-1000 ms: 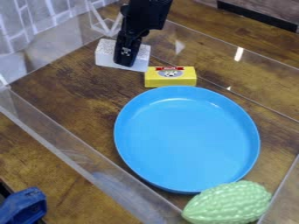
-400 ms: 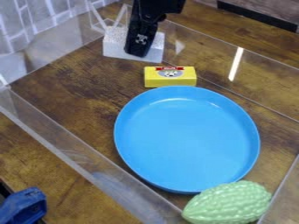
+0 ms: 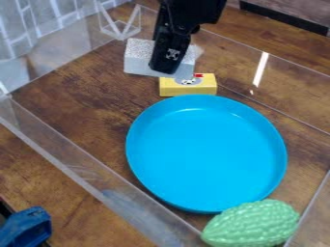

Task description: Put the white object in the blue tray

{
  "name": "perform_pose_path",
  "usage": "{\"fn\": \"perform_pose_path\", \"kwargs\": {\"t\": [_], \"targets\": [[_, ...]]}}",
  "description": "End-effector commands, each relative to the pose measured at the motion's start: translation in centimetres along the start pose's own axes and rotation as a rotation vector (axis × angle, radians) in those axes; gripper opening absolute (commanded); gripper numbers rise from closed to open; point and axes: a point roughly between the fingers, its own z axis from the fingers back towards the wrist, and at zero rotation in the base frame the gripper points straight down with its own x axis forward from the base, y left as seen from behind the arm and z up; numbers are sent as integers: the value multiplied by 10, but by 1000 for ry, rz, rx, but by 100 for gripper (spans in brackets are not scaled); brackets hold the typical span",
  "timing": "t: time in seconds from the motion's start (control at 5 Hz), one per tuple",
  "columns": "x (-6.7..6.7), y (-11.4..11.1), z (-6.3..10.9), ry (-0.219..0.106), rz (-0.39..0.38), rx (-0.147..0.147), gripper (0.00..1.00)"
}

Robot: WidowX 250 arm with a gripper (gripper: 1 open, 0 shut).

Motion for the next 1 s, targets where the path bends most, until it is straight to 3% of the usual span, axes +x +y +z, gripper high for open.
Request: {"fn": "perform_pose_path", "kwargs": {"t": [0.0,0.4,0.6,0.8], "targets": [[-3,8,27,-71,14,69,0],[-3,24,14,-75,18,69,0],[6,32,4,-91,-25,78,100],[11,43,-5,-87,-56,95,100]]}}
